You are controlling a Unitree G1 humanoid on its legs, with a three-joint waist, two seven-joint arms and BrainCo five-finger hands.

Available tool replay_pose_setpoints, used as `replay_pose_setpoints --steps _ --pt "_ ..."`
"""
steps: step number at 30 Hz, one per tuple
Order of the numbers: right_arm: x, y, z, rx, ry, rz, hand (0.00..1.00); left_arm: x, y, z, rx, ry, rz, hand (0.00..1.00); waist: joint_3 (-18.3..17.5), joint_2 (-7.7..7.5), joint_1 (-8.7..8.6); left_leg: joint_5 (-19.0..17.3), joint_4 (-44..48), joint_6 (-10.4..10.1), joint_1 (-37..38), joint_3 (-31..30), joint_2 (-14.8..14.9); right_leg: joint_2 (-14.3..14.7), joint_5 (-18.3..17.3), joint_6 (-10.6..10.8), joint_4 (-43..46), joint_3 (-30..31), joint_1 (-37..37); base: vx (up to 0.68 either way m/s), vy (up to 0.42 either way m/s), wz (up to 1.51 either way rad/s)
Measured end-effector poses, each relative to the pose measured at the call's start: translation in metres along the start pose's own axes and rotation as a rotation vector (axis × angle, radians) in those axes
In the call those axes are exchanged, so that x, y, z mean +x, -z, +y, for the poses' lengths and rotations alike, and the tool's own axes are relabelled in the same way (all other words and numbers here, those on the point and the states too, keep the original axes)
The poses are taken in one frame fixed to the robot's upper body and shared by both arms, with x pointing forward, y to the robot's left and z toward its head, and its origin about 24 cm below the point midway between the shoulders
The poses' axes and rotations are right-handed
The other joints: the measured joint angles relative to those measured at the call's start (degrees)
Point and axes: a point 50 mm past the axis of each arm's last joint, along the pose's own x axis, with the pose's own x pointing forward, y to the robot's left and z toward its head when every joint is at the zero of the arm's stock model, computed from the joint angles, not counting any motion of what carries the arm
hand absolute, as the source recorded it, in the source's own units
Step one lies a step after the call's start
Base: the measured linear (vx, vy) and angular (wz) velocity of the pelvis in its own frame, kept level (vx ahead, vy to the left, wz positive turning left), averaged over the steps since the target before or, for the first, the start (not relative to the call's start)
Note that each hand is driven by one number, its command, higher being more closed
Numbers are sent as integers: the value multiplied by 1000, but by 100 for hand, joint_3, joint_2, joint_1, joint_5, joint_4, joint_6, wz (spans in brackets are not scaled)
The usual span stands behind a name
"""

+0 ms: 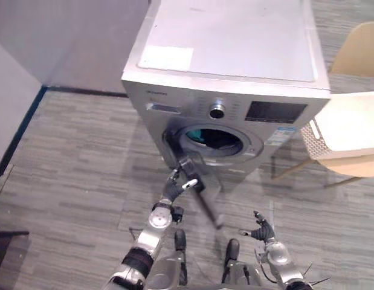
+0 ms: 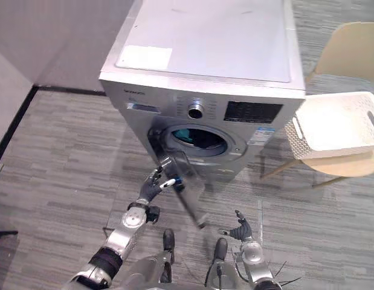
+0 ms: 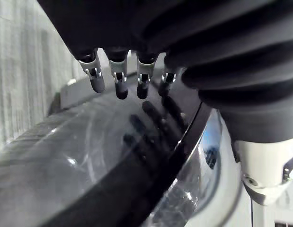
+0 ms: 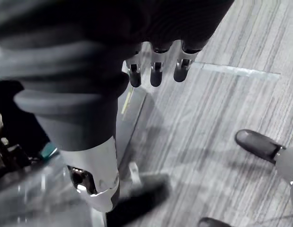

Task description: Pick up the laundry basket with both hands and put the clothes into the washing machine.

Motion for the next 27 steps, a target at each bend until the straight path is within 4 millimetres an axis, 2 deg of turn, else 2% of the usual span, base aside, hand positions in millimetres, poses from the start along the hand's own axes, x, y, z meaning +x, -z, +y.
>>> replay_pose_setpoints --steps 1,2,4,5,7,8,9,10,12,14,17,18,20,22,23,24,25,26,27 --pt "0 0 -1 -1 2 -3 0 5 -3 1 8 -6 -1 0 -9 17 -37 -9 -13 -14 12 89 16 14 13 -7 2 96 -47 -77 19 -81" --pt "0 -3 -3 -3 7 -15 0 17 -11 10 25 -43 0 0 -14 38 -165 -30 -16 -43 6 300 59 55 71 -76 -16 299 -169 -65 5 -92" --pt "1 -6 -7 -9 17 -33 0 32 -23 27 43 -104 7 0 -10 42 -338 -39 -18 -53 -56 556 118 113 148 -48 -41 573 -379 -60 -6 -93" --pt "1 -9 -13 -18 30 -47 0 44 -37 45 60 -170 -1 0 2 49 -490 -38 -12 -49 -182 719 150 159 288 -83 -86 770 -566 -49 -21 -90" --pt "2 -12 -23 -13 51 -60 0 57 -63 72 107 -248 -33 0 64 19 -587 -38 -1 -48 -374 1022 208 228 479 -72 -149 1073 -888 -45 -44 -87" --pt "2 -14 -28 5 68 -70 0 64 -86 97 149 -305 -62 0 168 -21 -689 -37 15 -47 -514 1161 247 265 618 -101 -257 1214 -1054 -32 -47 -60" --pt "2 -15 -29 11 74 -76 0 66 -96 109 160 -340 -74 0 209 -46 -719 -37 26 -48 -588 1225 269 264 686 -123 -300 1281 -1136 -32 -55 -64" --pt "1 -18 -31 33 81 -92 0 65 -118 145 213 -424 -81 0 318 -126 -821 -35 92 -47 -802 1342 322 305 812 -130 -397 1399 -1344 -25 -46 -54" --pt "-3 -15 -32 63 93 -95 0 63 -114 155 248 -426 -40 0 460 -140 -785 -2 126 -51 -971 1449 380 364 903 -144 -461 1510 -1531 -25 -65 -36" --pt "-7 -17 -24 115 86 -115 0 62 -132 169 265 -454 -74 0 537 -223 -768 78 104 -140 -1300 1478 465 441 997 -185 -460 1517 -1878 -45 -90 -7" --pt "-15 -21 -10 171 67 -152 0 65 -139 161 261 -432 -94 0 547 -239 -610 133 95 -184 -1490 1499 559 522 1034 -213 -457 1478 -2061 -20 -40 0" --pt "-15 -23 -9 178 67 -161 0 66 -140 159 261 -428 -97 0 546 -239 -591 133 100 -184 -1485 1497 569 527 1034 -213 -457 1469 -2049 0 0 0" --pt "-17 -30 -10 193 73 -203 0 68 -145 146 272 -399 -140 0 546 -238 -444 135 119 -183 -1484 1423 579 529 1028 -209 -456 1391 -1999 1 1 13" --pt "-18 -32 -9 203 82 -212 0 67 -146 136 269 -381 -180 0 545 -237 -440 144 161 -180 -1455 1282 596 528 1000 -191 -456 1242 -1869 15 2 38" --pt "-18 -31 -8 209 88 -213 0 64 -141 126 253 -368 -220 0 544 -236 -423 144 164 -180 -1350 1169 598 522 947 -214 -456 1103 -1694 41 5 55" --pt "-19 -29 -6 216 86 -206 0 58 -130 109 225 -336 -259 0 541 -231 -331 139 162 -183 -1175 1067 591 511 850 -231 -444 991 -1472 47 5 48" --pt "-20 -28 -5 217 86 -203 0 55 -125 102 212 -323 -271 0 540 -229 -286 133 155 -186 -1106 1021 588 507 784 -255 -405 949 -1390 53 5 46" --pt "-20 -26 -3 219 83 -194 0 47 -109 91 181 -301 -277 0 519 -209 -237 133 150 -188 -972 927 586 509 705 -281 -364 832 -1222 66 6 51" --pt "-20 -20 1 214 78 -164 0 32 -78 79 138 -284 -245 0 383 -202 -134 124 131 -201 -840 807 587 511 578 -294 -290 718 -1057 67 5 54"
